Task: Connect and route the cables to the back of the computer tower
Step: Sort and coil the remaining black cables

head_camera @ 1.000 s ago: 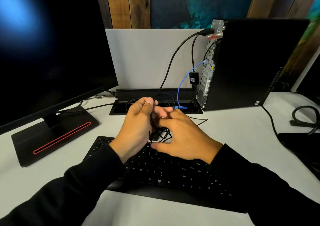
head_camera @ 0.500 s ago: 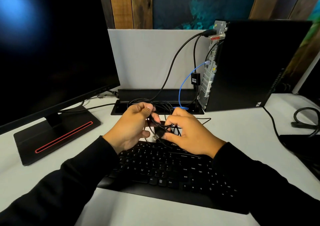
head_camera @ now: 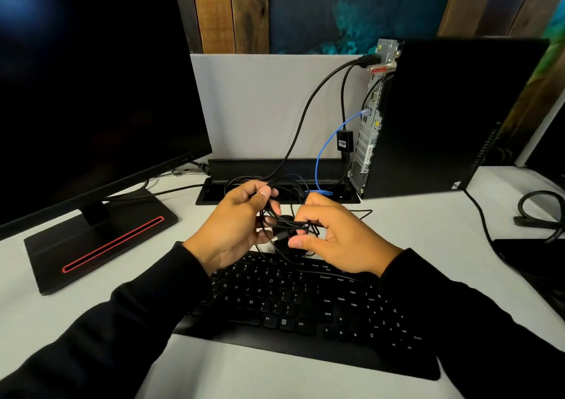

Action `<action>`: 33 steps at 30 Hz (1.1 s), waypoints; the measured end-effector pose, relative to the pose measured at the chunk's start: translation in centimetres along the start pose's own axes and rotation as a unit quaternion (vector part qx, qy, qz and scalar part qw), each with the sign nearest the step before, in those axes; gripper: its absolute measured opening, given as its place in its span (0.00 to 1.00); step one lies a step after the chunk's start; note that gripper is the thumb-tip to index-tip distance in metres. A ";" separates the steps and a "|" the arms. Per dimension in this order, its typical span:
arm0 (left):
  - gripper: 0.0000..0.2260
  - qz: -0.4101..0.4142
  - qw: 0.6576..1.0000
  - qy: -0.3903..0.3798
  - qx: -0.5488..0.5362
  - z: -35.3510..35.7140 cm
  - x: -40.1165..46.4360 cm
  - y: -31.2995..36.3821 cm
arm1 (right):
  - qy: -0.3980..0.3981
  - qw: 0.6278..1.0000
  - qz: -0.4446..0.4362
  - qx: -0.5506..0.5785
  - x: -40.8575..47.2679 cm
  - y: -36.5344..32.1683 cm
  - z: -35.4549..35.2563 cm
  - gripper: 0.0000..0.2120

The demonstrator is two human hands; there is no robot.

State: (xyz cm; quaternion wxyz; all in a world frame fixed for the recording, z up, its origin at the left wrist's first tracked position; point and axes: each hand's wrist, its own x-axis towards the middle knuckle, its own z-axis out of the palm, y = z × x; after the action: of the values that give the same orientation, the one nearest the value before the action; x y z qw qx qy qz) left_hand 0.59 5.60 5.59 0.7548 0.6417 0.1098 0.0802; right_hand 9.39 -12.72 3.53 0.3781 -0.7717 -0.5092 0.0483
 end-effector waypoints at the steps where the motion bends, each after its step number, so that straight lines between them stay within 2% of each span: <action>1: 0.08 -0.003 1.000 0.001 -0.017 0.0 0.0 -0.1 | -0.004 1.000 0.010 0.028 -0.1 -0.1 0.1 0.10; 6: 0.09 -0.006 0.994 0.014 -0.111 1.2 -0.2 -1.0 | 0.058 0.994 0.041 0.079 0.0 0.1 2.1 0.16; 10: 0.10 0.004 0.994 0.012 -0.113 1.5 -0.3 -1.1 | 0.073 0.993 0.032 0.086 0.2 0.1 2.4 0.26; 14: 0.10 0.012 0.990 -0.024 -0.141 1.0 -0.1 -1.1 | 0.080 0.993 0.021 0.079 0.1 0.2 2.0 0.21; 18: 0.09 0.031 0.986 -0.048 -0.154 1.0 -0.3 -1.0 | 0.076 0.996 0.018 0.032 0.2 0.5 2.4 0.11; 23: 0.10 0.090 0.989 0.011 -0.115 1.7 -0.5 -1.2 | 0.073 0.997 0.006 0.033 0.3 0.0 2.7 0.22; 26: 0.13 0.108 0.988 0.051 -0.095 2.0 -0.6 -1.7 | 0.116 0.993 -0.003 0.018 0.3 -0.7 3.2 0.15; 30: 0.14 0.084 0.986 0.061 -0.130 1.8 -0.5 -2.1 | 0.162 0.986 -0.032 -0.013 0.1 -1.2 3.4 0.13; 33: 0.13 0.049 0.980 0.068 -0.181 1.5 -0.4 -2.2 | 0.204 0.976 -0.037 -0.064 -0.2 -1.5 3.5 0.20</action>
State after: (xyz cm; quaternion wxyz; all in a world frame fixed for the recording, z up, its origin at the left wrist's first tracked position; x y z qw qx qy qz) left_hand 0.61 3.67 3.66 0.8446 0.4918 0.1126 0.1789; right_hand 6.58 -10.72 1.96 0.4257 -0.7681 -0.4517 -0.1572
